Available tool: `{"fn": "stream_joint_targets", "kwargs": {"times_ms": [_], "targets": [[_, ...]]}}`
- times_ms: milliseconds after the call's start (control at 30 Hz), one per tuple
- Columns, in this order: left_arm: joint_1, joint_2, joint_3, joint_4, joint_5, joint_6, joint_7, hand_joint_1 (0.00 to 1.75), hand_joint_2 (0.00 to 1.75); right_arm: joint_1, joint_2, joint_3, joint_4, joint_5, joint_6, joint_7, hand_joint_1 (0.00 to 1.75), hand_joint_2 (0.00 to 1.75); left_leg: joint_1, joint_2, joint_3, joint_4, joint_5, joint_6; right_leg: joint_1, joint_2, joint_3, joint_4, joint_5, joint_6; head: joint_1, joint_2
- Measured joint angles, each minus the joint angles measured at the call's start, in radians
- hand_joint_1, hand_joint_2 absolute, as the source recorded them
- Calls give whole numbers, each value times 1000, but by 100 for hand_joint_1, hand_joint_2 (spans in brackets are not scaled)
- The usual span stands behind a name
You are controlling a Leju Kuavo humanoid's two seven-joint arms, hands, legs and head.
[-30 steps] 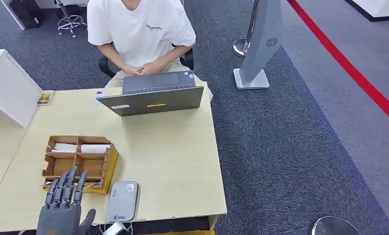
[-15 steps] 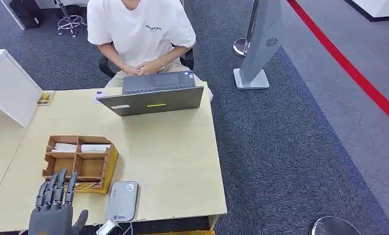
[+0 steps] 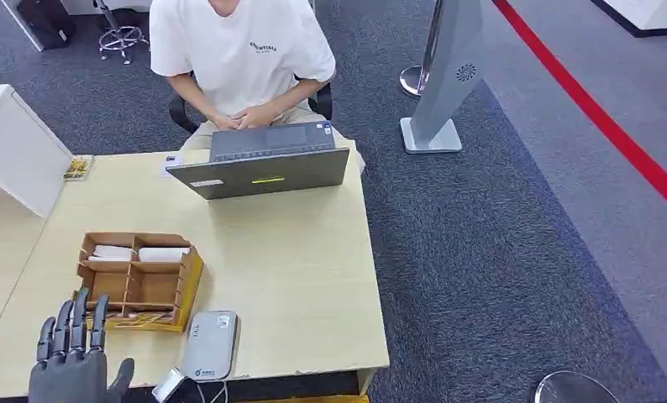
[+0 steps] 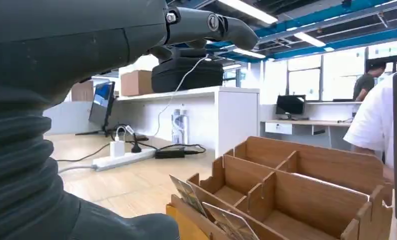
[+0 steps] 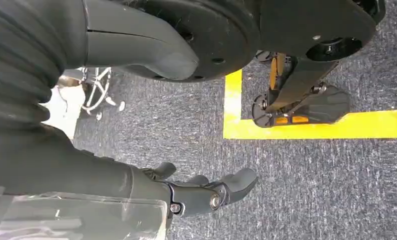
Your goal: Pass the card to the sensor for recognition and then transmit it.
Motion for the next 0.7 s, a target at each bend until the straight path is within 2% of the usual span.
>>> {"fn": "stream_joint_targets", "kwargs": {"times_ms": [200, 300, 700], "targets": [[3, -32, 44, 2, -21, 19, 2, 0, 175, 0, 0, 0, 0, 14, 0, 3, 0, 175, 0, 0, 0, 0, 0, 0, 0, 0, 0, 0, 0, 0, 0, 0], [-2, -52, 72, 17, -21, 19, -23, 0, 175, 0, 0, 2, 0, 25, 0, 6, 0, 175, 0, 0, 0, 0, 0, 0, 0, 0, 0, 0, 0, 0, 0, 0], [-56, -123, 122, 130, -47, 36, -72, 0, 175, -1, 0, 12, 0, 55, 3, 12, 0, 175, 0, 0, 0, 0, 0, 0, 0, 0, 0, 0, 0, 0, 0, 0]]}}
